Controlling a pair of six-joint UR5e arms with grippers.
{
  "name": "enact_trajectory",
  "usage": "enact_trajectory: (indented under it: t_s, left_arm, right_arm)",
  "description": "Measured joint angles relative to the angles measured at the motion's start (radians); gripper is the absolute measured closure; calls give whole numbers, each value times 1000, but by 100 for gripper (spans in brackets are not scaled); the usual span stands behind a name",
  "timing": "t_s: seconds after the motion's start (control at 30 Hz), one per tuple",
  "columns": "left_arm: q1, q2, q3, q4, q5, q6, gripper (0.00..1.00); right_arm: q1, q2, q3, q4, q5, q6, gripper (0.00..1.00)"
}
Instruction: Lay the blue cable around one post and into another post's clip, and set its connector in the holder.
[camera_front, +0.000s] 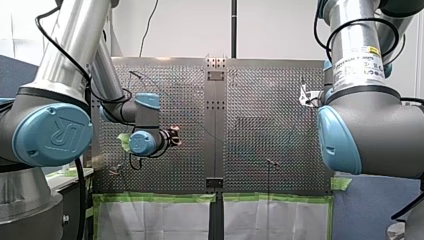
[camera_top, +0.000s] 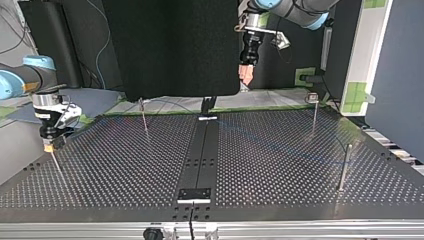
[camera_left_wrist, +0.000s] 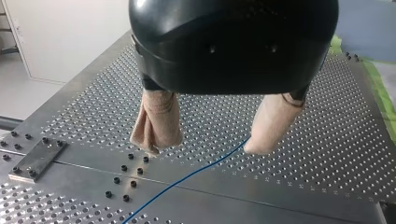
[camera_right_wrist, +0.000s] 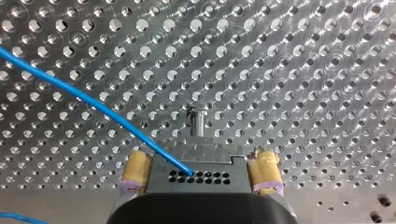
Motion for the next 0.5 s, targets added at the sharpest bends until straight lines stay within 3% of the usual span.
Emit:
enact_trajectory:
  t_s: [0.5]
  left_arm:
    - [2,0,-10,9,1,0,0]
  right_arm:
    - [3,2,4,-1,2,0,5]
